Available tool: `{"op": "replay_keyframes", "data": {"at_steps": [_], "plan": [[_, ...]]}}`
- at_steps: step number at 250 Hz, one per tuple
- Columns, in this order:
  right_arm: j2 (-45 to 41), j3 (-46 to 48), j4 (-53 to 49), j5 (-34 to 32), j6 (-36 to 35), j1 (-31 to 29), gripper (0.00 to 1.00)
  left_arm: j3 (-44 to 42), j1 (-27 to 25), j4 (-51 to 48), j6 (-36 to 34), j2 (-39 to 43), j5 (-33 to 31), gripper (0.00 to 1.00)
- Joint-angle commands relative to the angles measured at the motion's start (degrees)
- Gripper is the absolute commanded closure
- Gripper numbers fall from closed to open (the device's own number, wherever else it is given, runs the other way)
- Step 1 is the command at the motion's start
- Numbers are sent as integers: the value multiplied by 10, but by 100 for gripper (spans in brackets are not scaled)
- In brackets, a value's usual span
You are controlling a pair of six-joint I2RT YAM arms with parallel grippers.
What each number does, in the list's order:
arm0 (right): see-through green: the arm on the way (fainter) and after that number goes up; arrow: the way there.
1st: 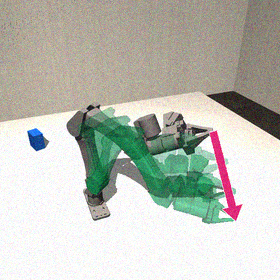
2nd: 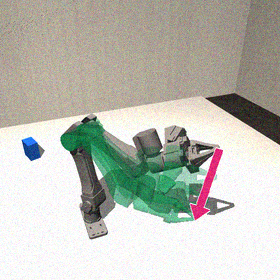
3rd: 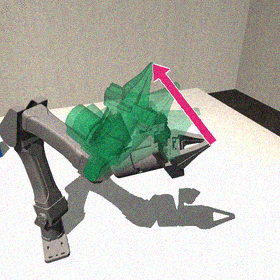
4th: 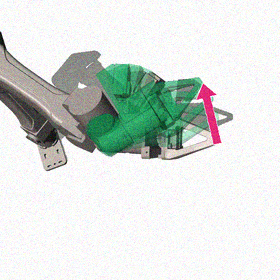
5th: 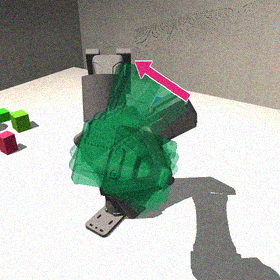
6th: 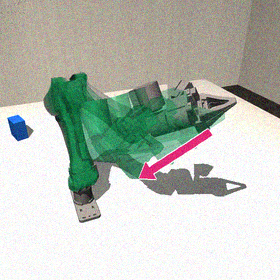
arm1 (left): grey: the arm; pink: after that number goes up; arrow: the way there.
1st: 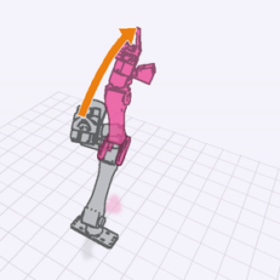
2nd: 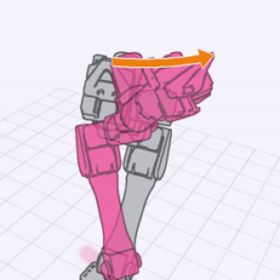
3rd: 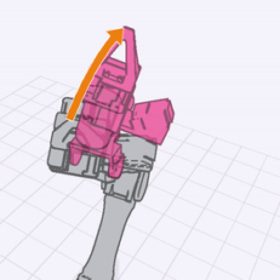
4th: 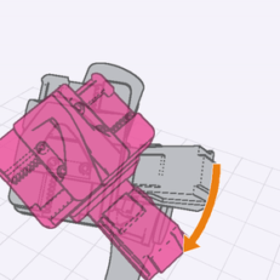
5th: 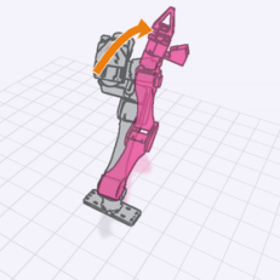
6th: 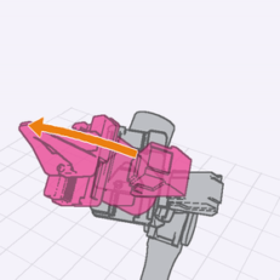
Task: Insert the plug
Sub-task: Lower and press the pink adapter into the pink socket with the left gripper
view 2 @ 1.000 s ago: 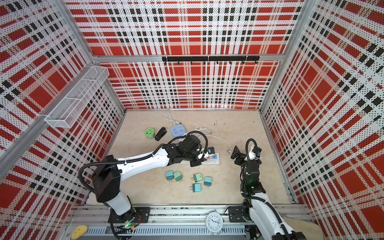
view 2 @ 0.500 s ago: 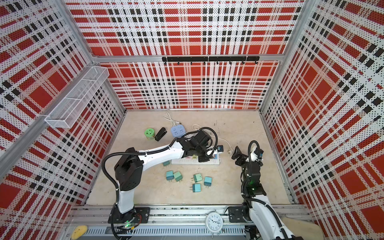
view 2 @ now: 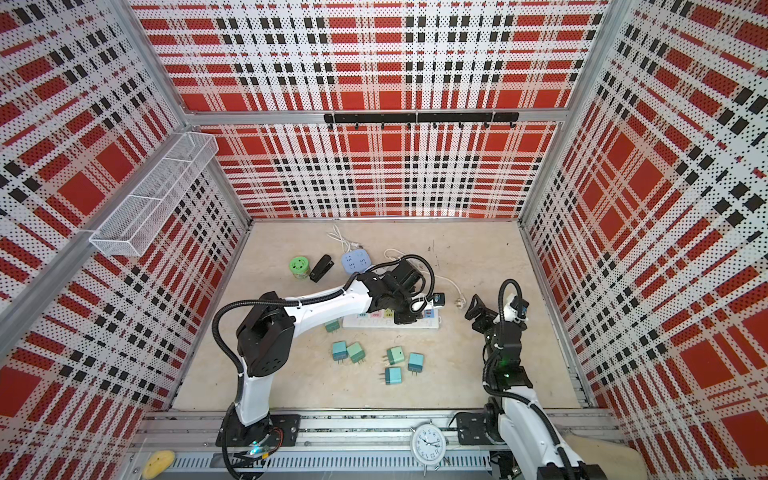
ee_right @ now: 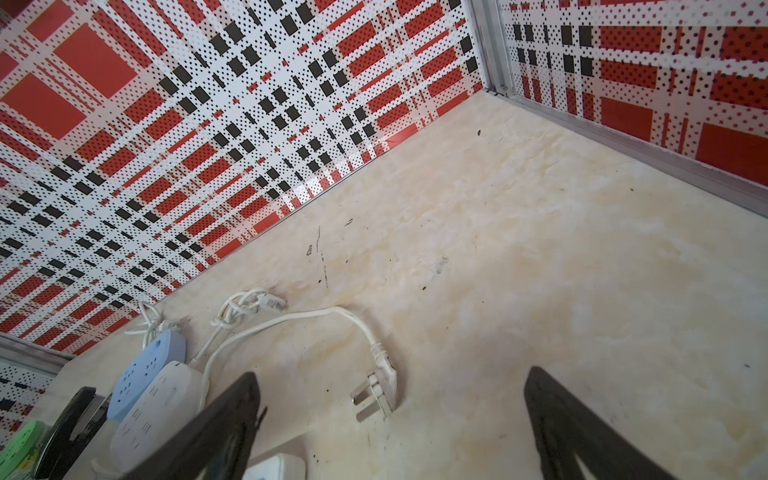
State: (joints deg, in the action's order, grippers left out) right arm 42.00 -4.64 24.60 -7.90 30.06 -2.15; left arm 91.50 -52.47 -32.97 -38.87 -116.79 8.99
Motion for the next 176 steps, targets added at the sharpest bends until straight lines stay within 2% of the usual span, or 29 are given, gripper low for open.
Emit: {"op": "replay_keyframes", "data": {"at_steps": [1, 85, 176], "plan": [[-1, -6, 18, 8, 5, 4, 0, 25, 4, -16, -18, -18, 1, 100], [-3, -5, 17, 17, 5, 6, 0, 49, 7, -35, -18, -45, -16, 100], [-3, -5, 19, 20, 6, 7, 0, 45, 4, -53, -19, -39, -25, 100]]}}
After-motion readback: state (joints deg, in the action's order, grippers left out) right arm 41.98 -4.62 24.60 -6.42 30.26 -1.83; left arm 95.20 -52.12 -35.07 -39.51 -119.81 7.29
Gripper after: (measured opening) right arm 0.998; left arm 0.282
